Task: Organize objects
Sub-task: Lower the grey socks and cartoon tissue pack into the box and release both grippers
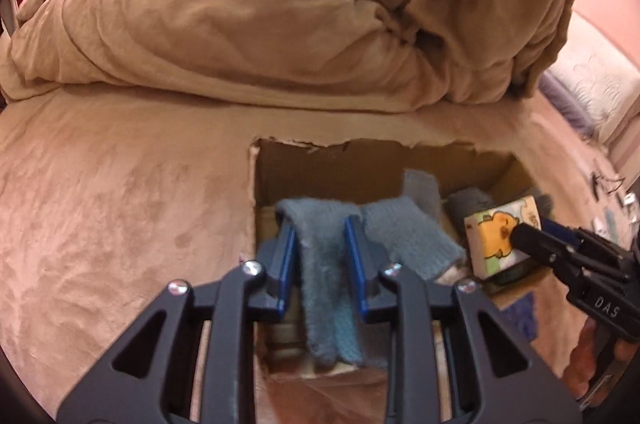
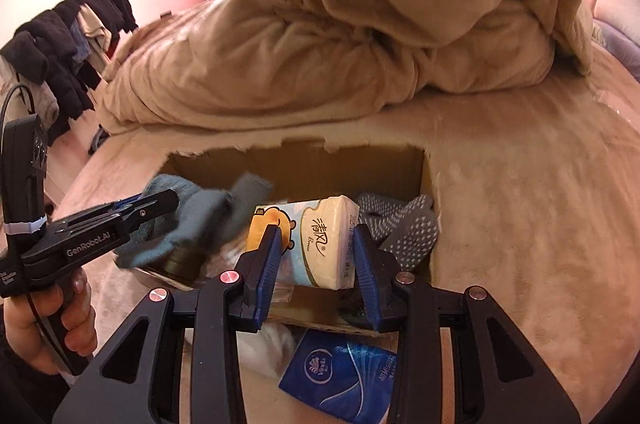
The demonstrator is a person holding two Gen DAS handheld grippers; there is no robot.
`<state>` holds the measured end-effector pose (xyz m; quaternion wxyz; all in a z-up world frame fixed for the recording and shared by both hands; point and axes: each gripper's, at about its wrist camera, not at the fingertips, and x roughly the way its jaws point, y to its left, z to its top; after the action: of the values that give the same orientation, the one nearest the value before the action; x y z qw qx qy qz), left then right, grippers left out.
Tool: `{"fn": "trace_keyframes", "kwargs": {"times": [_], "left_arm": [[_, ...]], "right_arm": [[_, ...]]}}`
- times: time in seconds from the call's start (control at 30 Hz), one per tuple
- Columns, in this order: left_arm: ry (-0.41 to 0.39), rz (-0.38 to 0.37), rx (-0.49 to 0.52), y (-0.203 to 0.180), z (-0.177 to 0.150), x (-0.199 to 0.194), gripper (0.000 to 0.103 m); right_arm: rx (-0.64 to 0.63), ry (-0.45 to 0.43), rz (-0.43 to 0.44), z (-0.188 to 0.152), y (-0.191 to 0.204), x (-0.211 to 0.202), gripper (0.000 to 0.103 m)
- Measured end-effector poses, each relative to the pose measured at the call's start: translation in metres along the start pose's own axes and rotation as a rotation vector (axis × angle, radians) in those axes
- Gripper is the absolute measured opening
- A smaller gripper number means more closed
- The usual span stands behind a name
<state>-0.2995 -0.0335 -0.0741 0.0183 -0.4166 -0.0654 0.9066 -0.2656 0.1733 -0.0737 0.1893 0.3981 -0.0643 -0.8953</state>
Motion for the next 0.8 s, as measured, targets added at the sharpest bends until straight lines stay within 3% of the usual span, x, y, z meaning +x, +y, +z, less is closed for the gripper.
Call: {"fn": "trace_keyframes", "kwargs": {"times": [0.13,0.23,0.37,0.43,0.47,0.8], "left_arm": [[-0.002,0.034,0.035,-0.007,0.001,0.000,0.029],[0.004,0.019,0.031,-0.008,0.004,-0.002,0.035],[-0.004,-0.019,0.013,-0.006,0.003,-0.014,0.047],[-0.023,-0.010,0.006,-0.006,0.002,-0.022,0.061],[-0.034,-0.026,-0.003,-0.005,0.001,-0.028,0.064],[-0.132,-0.036,0.005,-0.009,-0.006,-0.086,0.071]], "right_arm": [[-0.020,0.022,-0.037,-0.005,0.003,0.014,0.039],[-0.038,0.021,-0.066,-0.004,0.006,0.018,0.039],[-0.034,0.020,-0.084,-0.003,0.006,0.015,0.043],[-0.032,0.018,-0.094,-0.002,0.006,0.013,0.053],[-0.027,0.014,-0.094,-0.003,0.006,0.010,0.054],[-0.041,-0.055,-0.106,-0.002,0.022,-0.036,0.061]]}}
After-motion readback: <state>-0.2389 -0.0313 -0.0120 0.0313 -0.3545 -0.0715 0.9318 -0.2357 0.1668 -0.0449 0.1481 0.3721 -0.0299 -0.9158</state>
